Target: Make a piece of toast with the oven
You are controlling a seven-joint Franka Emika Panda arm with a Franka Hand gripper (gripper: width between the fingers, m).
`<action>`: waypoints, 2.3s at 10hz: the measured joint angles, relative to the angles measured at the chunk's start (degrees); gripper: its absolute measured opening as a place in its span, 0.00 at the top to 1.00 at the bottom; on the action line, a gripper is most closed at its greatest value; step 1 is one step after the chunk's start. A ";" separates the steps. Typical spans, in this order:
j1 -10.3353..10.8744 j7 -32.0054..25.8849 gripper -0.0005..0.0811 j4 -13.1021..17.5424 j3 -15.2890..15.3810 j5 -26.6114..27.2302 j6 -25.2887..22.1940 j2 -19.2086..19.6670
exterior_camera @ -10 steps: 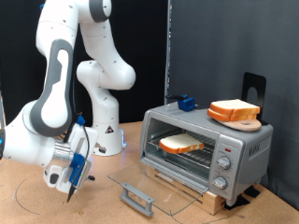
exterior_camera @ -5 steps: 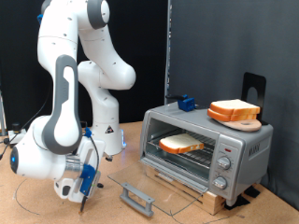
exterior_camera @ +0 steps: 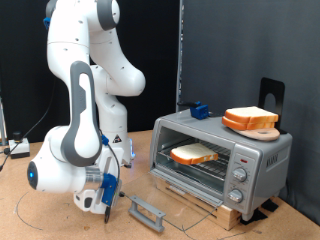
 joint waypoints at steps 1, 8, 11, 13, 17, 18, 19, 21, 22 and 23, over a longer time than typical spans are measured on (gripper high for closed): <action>-0.08 0.00 0.00 -0.01 0.40 0.74 -1.82 -0.35; -1.49 -3.75 0.00 0.13 1.85 1.90 -22.12 -7.98; -0.81 -3.31 0.00 -2.25 4.12 4.16 -24.26 -12.11; 0.06 -2.62 0.00 -4.42 5.96 5.50 -24.56 -14.76; 2.57 -1.21 0.00 -10.19 9.63 9.22 -23.35 -20.36; 3.22 -0.88 0.00 -11.90 10.58 10.59 -22.79 -21.92; 3.65 -0.85 0.00 -13.54 11.24 11.47 -22.33 -23.50; 2.59 -0.67 0.00 -14.39 10.07 11.34 -21.64 -25.27; 1.36 0.24 0.00 -14.20 8.74 10.83 -21.33 -25.24; 0.18 1.16 0.00 -13.81 7.46 9.86 -20.79 -25.14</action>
